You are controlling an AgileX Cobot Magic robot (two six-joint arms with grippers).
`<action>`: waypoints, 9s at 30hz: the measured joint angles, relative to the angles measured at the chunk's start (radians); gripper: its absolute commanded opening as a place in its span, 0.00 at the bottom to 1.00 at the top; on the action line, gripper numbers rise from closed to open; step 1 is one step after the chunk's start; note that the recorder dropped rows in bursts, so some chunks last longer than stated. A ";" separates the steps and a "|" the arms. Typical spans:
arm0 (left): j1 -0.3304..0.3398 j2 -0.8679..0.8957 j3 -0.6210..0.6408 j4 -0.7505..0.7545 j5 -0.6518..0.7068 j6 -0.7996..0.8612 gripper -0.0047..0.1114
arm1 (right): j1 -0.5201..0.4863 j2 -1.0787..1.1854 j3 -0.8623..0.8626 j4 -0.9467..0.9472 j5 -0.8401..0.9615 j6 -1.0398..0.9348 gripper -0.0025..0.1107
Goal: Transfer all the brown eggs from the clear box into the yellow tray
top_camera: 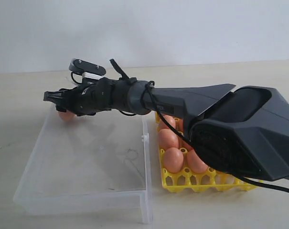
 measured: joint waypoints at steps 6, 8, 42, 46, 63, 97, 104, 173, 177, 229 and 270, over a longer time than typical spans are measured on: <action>0.000 0.000 0.000 0.000 0.000 0.000 0.04 | 0.002 0.000 -0.011 0.006 -0.001 -0.015 0.04; 0.000 0.000 0.000 0.000 0.000 0.000 0.04 | 0.002 0.000 -0.011 0.006 -0.008 -0.026 0.02; 0.000 0.000 0.000 0.000 0.000 0.000 0.04 | 0.023 0.011 -0.013 0.008 0.012 -0.059 0.52; 0.000 0.000 0.000 0.000 0.000 0.000 0.04 | 0.038 0.032 -0.013 0.022 -0.001 -0.059 0.52; 0.000 0.000 0.000 0.000 0.000 0.000 0.04 | 0.044 0.051 -0.020 0.041 -0.036 -0.077 0.02; 0.000 0.000 0.000 0.000 0.000 0.000 0.04 | -0.039 -0.997 1.342 -0.249 -0.541 -0.195 0.02; 0.000 0.000 0.000 0.000 0.000 0.000 0.04 | -0.290 -1.120 1.654 -0.117 -0.569 -0.219 0.02; 0.000 0.000 0.000 0.000 0.000 0.000 0.04 | -0.344 -1.134 1.830 -0.063 -0.595 -0.209 0.03; 0.000 0.000 0.000 0.000 0.000 0.000 0.04 | -0.344 -1.134 1.830 -0.063 -0.584 -0.209 0.10; 0.000 0.000 0.000 0.000 0.000 0.000 0.04 | -0.344 -1.331 1.824 -0.120 -0.578 -0.072 0.52; 0.000 0.000 0.000 0.000 0.000 0.000 0.04 | -0.344 -2.108 1.743 -0.142 -0.127 -0.242 0.02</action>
